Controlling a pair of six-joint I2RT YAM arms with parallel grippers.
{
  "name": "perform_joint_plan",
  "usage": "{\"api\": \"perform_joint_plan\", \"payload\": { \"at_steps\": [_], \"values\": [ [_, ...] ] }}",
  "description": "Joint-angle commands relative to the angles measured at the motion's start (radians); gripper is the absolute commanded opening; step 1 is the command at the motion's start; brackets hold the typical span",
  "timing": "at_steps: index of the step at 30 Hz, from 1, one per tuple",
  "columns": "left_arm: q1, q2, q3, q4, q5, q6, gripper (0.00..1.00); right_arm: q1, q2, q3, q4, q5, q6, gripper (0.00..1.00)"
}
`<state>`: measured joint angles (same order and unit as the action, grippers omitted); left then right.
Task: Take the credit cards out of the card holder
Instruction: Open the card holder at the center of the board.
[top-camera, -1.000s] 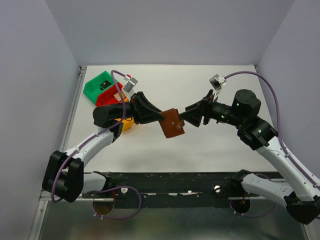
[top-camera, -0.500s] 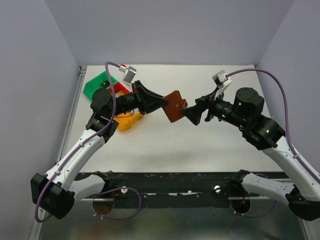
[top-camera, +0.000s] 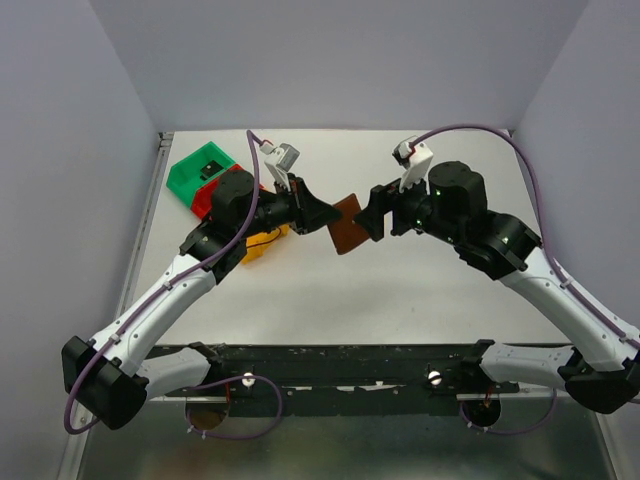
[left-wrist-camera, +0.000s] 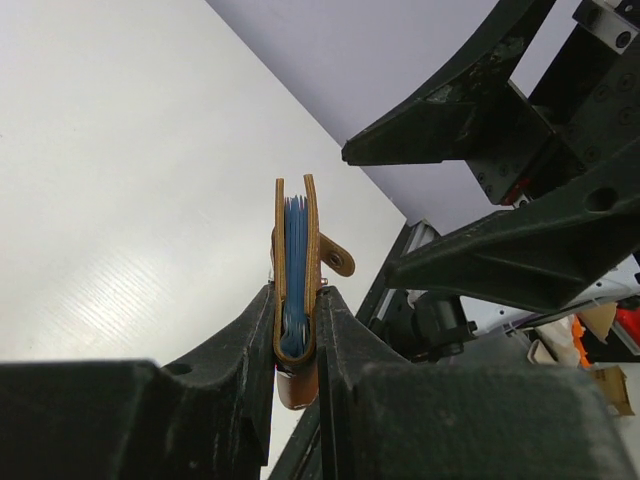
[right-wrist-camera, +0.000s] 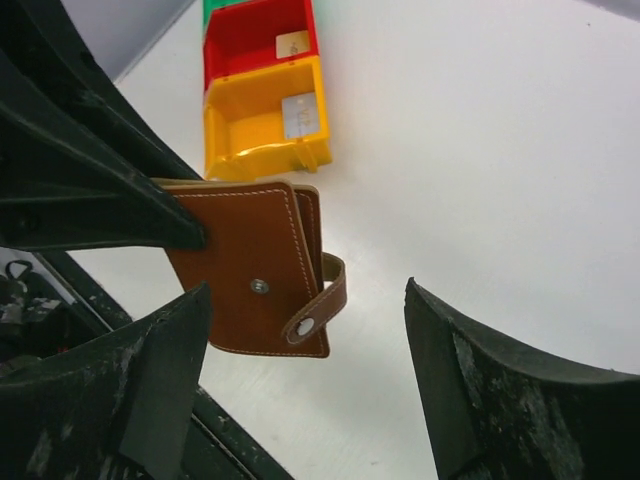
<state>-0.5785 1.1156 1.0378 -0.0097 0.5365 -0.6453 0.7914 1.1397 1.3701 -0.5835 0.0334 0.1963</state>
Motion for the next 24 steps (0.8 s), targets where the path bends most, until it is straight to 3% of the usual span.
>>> {"api": "perform_joint_plan", "payload": {
  "at_steps": [1, 10, 16, 20, 24],
  "values": [
    [-0.007, -0.017, 0.027, 0.0, -0.027, 0.024, 0.0, 0.008, 0.023, 0.034, -0.076, 0.079, -0.02, 0.83],
    [-0.009, -0.046, -0.002, 0.063, 0.02, 0.022, 0.0, 0.008, 0.057, 0.03, -0.11, 0.088, -0.018, 0.67],
    [-0.009, -0.086, -0.036, 0.115, 0.06, 0.045, 0.0, 0.006, 0.034, 0.004, -0.119, 0.135, -0.018, 0.38],
    [-0.009, -0.096, -0.062, 0.187, 0.121, 0.039, 0.0, 0.008, 0.015, -0.005, -0.116, 0.126, -0.014, 0.3],
    [-0.007, -0.091, -0.081, 0.276, 0.219, 0.021, 0.0, 0.006, -0.017, -0.019, -0.092, 0.076, 0.003, 0.32]
  ]
}}
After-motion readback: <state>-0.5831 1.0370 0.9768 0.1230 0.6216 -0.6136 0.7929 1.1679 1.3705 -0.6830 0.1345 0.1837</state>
